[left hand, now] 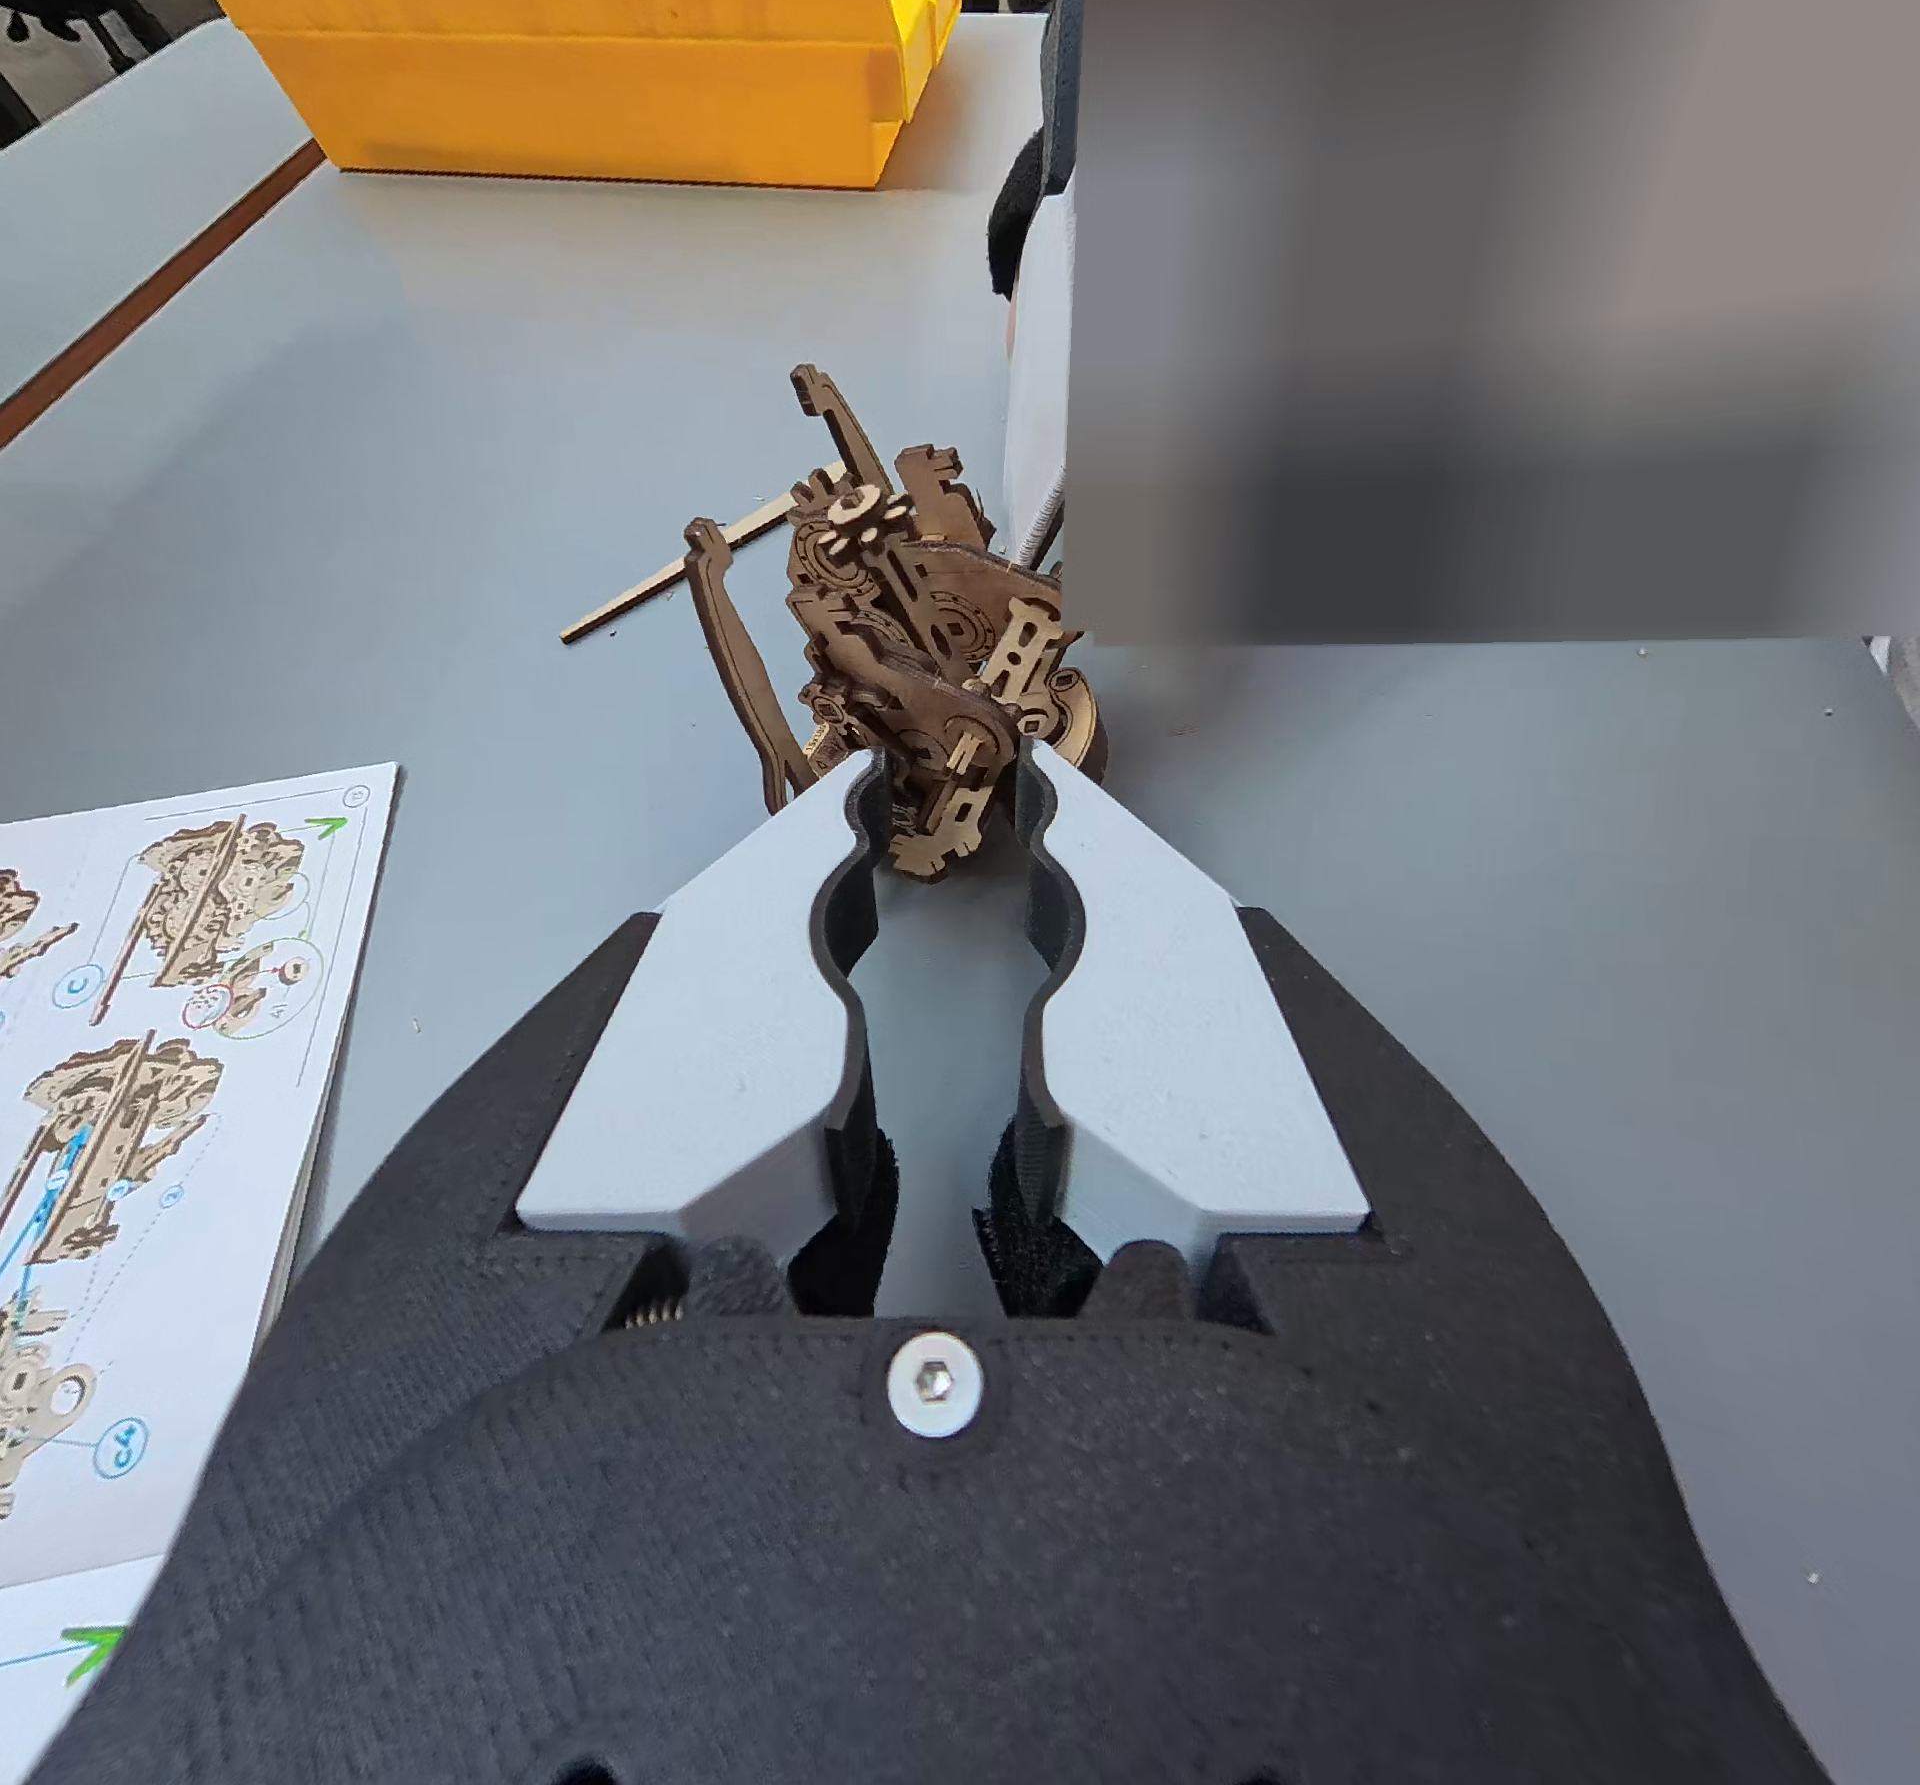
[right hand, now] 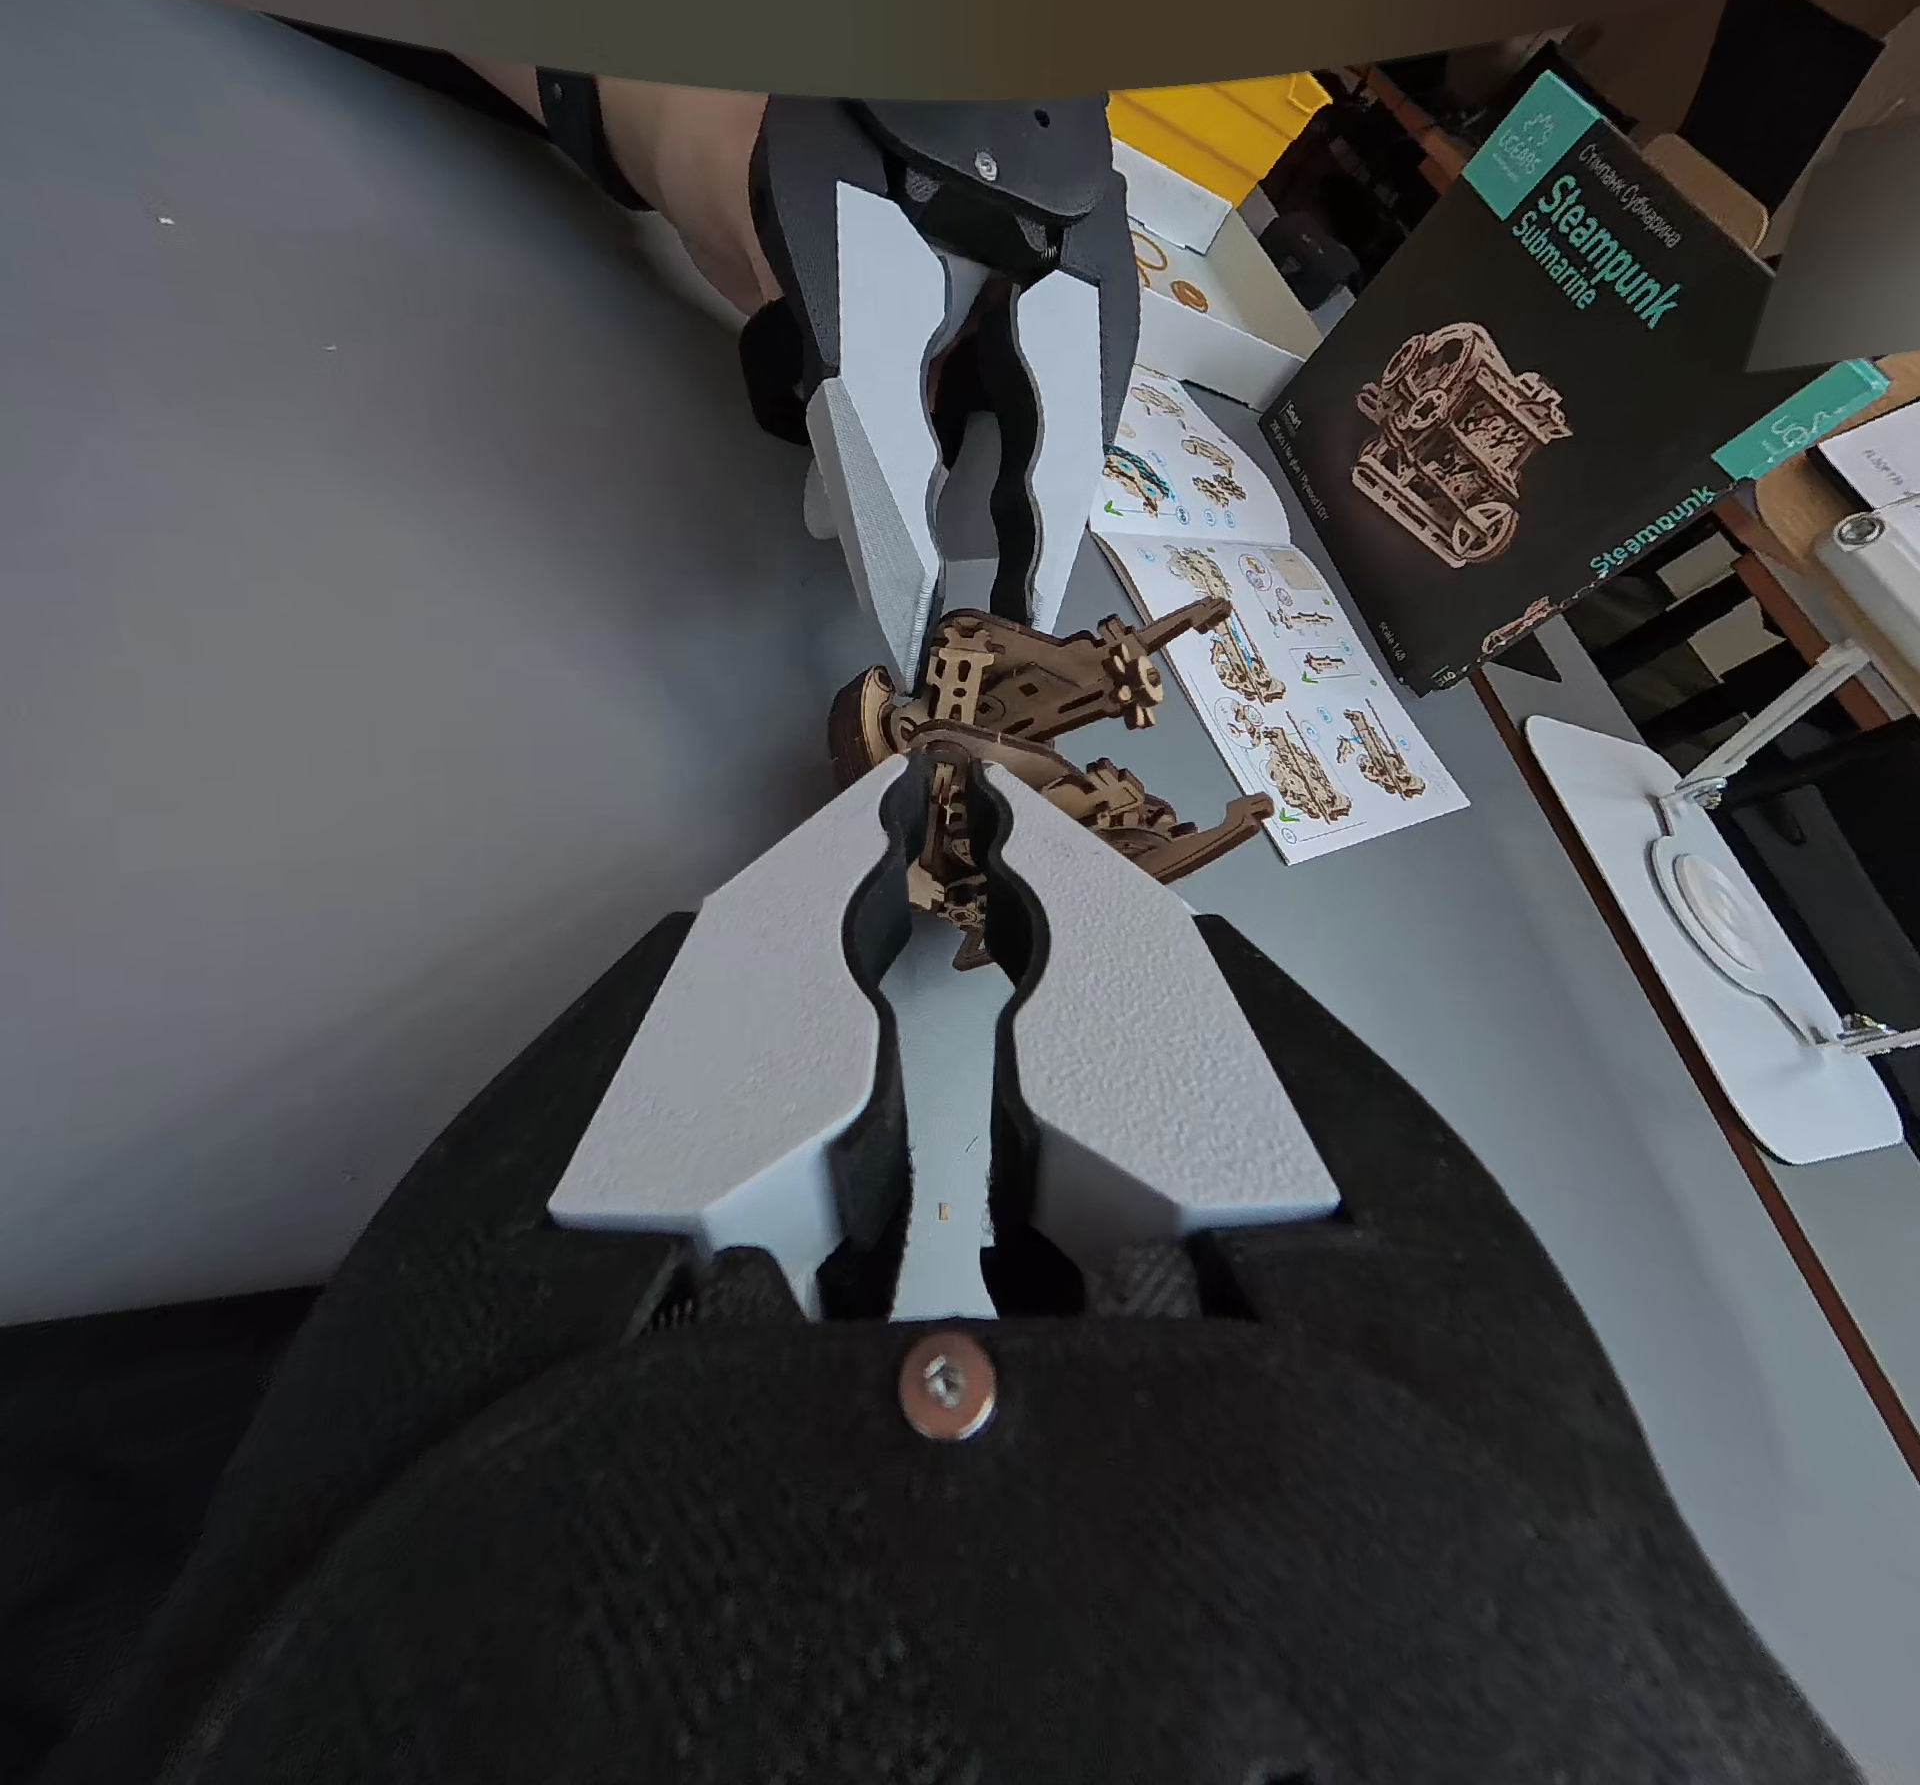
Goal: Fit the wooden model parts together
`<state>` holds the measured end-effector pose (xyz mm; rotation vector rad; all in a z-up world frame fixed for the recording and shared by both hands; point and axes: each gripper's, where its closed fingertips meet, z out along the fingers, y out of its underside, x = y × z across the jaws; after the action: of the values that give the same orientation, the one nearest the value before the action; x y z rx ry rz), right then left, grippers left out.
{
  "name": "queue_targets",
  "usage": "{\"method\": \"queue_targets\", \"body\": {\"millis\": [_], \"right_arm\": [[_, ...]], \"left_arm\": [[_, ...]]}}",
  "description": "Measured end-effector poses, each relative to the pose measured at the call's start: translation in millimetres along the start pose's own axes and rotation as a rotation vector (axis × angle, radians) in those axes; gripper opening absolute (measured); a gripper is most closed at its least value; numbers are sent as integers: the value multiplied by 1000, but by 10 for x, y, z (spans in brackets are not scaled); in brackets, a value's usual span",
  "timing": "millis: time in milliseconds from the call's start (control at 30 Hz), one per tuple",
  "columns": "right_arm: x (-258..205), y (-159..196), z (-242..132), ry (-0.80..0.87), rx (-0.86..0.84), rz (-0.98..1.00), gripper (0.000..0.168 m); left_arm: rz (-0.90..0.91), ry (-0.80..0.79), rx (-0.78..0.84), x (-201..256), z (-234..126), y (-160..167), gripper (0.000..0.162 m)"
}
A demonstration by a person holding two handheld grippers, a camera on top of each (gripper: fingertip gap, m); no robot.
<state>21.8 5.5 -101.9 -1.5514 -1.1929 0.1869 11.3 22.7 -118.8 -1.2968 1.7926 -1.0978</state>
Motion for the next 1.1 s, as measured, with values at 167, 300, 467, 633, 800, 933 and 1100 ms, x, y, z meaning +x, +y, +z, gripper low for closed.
{"method": "queue_targets", "body": {"millis": [167, 300, 467, 633, 800, 933, 1100], "right_arm": [[-39, 34, 2, -14, -17, -19, 2], [-10, 40, 15, 3, -17, 5, 0], [-4, 38, 27, -1, -12, 54, 0], [-74, -74, 38, -40, 31, 101, 0], [-60, -25, 43, 2, -19, 25, 1], [-63, -6, 52, 7, -27, 30, 0], [-68, -7, 53, 23, -33, 11, 0]], "left_arm": [[23, -11, -6, 8, 4, 9, 21], [14, -14, -7, -2, 2, 11, 21], [4, -16, -11, -7, 2, 20, 21], [31, -11, -87, 50, 77, 115, 21], [21, -20, -68, 9, 57, 90, 20], [15, -39, -41, -64, -71, 56, 37], [-76, -87, -38, -102, -260, -10, 38]]}}
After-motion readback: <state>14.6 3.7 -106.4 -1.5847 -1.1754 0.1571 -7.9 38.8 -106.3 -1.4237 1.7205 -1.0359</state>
